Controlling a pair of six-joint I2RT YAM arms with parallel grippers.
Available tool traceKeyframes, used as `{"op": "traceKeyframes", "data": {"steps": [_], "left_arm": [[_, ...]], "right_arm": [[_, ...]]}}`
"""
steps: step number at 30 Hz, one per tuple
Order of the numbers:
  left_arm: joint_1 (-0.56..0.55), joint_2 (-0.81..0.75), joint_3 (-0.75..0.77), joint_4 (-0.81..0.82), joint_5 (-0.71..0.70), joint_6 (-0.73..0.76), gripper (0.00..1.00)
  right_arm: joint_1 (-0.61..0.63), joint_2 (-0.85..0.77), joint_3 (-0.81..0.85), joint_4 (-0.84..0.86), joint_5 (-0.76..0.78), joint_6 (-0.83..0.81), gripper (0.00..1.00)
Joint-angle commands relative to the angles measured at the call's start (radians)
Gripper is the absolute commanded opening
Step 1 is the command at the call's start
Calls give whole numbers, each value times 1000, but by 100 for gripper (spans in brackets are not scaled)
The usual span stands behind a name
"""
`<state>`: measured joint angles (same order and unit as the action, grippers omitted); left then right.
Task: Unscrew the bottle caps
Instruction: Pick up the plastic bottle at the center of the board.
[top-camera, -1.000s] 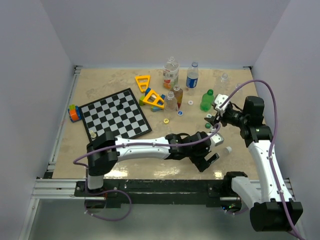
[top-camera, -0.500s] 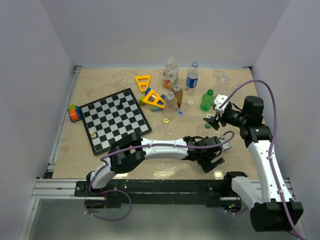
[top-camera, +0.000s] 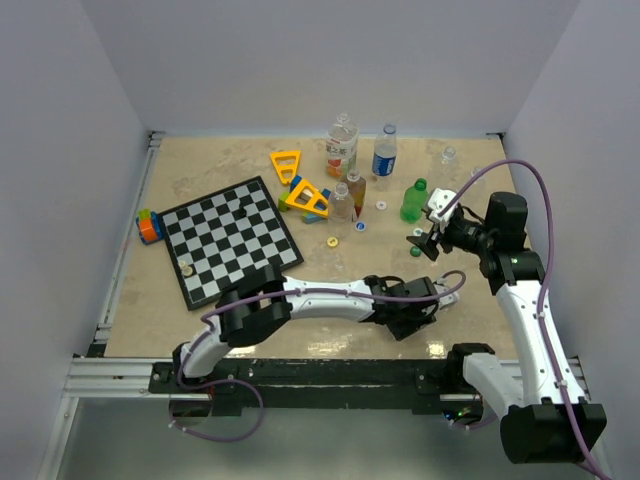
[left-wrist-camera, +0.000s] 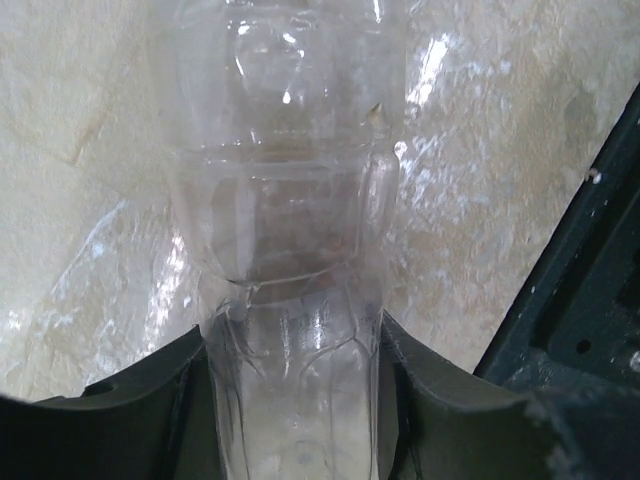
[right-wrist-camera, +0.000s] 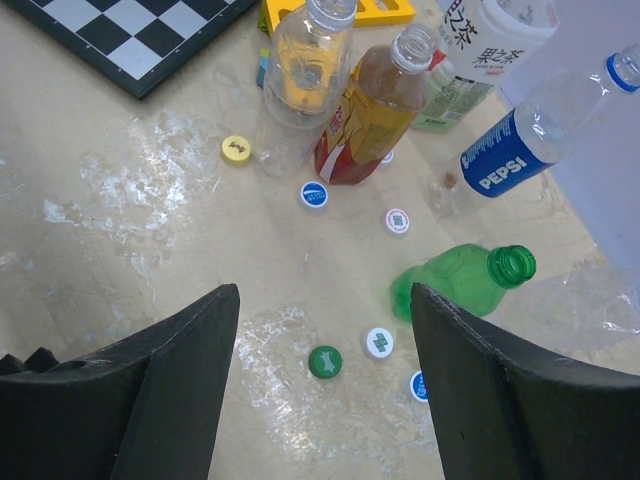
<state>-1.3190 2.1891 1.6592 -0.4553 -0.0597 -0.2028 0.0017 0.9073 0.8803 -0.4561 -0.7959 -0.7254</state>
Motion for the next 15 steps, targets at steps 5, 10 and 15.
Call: {"op": "traceKeyframes", "data": {"steps": [5,10,15], "left_arm": [[-2,-386,-395,128,-57,88,17],[10,-697,-639,190,-72,186,14],[49,-969,-798,227,-127,318,7]], "right_arm": [[1,-22,6,5,-29,3,73],[1,7,97,-88,-31,-77,73],[1,117,204,-294,-103,-219,79]]}}
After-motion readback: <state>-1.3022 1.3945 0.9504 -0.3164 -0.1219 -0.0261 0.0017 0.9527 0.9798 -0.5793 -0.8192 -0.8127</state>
